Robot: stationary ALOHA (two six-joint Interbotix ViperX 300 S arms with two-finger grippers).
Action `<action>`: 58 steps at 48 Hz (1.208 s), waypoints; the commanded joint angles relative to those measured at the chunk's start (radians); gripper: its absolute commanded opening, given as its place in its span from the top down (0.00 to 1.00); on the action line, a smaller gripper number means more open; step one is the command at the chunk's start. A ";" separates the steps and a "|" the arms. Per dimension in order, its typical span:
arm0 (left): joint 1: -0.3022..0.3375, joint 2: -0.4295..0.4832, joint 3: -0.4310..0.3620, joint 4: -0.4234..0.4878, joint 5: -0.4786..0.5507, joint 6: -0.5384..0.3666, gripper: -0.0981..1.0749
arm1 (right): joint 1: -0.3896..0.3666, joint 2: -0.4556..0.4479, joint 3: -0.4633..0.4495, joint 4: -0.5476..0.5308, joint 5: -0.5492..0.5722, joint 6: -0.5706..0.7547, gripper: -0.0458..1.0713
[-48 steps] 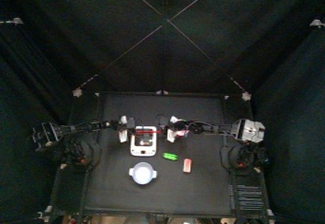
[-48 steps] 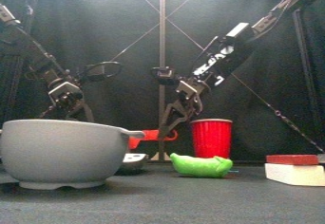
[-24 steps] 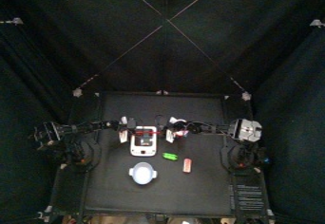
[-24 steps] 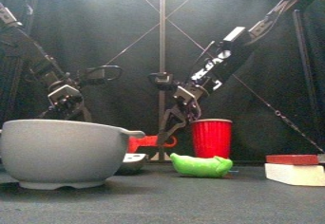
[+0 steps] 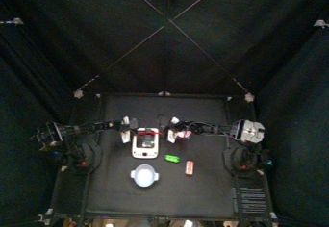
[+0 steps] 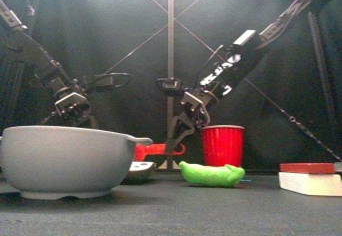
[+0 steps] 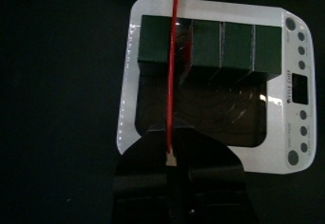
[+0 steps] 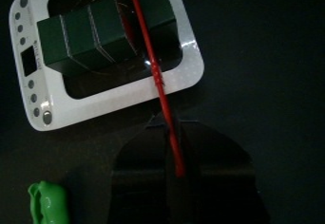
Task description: Cut sushi roll
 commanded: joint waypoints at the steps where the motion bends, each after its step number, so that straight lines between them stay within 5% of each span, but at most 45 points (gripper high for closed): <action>1: 0.008 0.012 -0.023 -0.002 -0.003 -0.005 0.64 | -0.023 -0.018 -0.021 0.009 -0.009 0.009 0.73; 28: 0.020 0.021 -0.040 -0.005 0.011 -0.008 0.64 | -0.020 -0.014 -0.028 0.014 -0.008 0.009 0.73; 58: -0.049 -0.192 -0.020 -0.006 0.051 -0.012 0.64 | 0.009 -0.133 -0.018 0.008 -0.009 0.006 0.73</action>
